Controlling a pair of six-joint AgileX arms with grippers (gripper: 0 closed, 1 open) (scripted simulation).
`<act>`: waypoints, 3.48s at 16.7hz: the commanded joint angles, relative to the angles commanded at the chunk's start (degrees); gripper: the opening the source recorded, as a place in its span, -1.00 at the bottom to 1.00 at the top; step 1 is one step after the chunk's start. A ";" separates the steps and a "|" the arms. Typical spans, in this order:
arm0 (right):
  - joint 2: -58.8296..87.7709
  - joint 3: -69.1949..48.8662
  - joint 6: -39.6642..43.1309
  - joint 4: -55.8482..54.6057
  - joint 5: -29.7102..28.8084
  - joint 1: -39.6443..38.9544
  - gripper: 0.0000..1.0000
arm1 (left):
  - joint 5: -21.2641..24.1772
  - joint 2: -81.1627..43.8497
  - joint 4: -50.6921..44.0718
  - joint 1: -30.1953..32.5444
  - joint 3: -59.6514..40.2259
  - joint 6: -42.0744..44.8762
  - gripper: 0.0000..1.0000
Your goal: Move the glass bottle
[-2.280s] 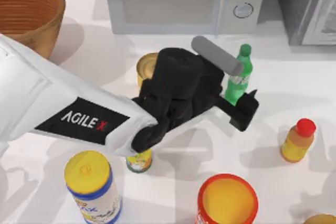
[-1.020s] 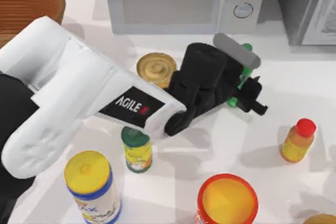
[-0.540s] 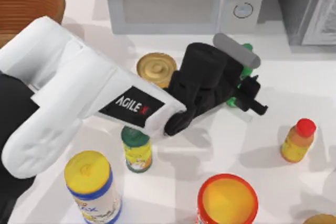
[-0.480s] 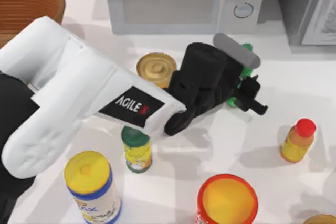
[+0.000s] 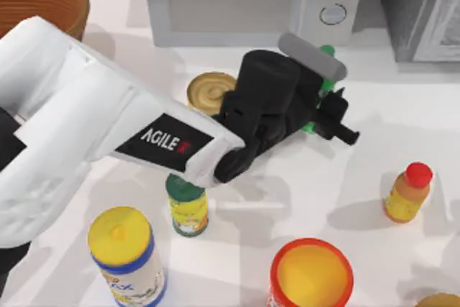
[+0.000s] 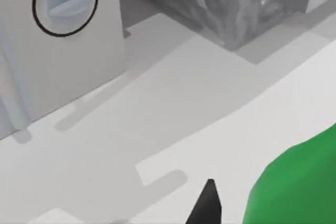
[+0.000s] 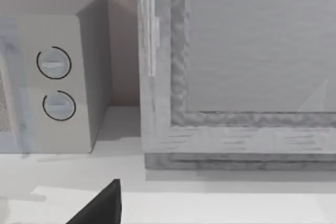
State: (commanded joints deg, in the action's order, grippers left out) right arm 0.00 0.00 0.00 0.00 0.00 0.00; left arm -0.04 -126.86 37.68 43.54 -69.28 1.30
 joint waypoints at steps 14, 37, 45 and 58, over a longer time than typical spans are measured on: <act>0.00 0.00 0.00 0.00 0.00 0.00 1.00 | -20.57 37.42 5.90 -16.75 40.45 -9.09 -1.00; 0.00 0.00 0.00 0.00 0.00 0.00 1.00 | -17.59 17.19 17.61 -22.72 36.56 -7.44 -1.00; 0.00 0.00 0.00 0.00 0.00 0.00 1.00 | -17.83 16.61 17.43 -22.45 36.36 -7.93 -0.55; 0.00 0.00 0.00 0.00 0.00 0.00 1.00 | -17.83 16.61 17.43 -22.45 36.36 -7.93 1.00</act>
State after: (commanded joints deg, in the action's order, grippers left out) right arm 0.00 0.00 0.00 0.00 0.00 0.00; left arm -17.86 -110.25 55.10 21.08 -32.92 -6.63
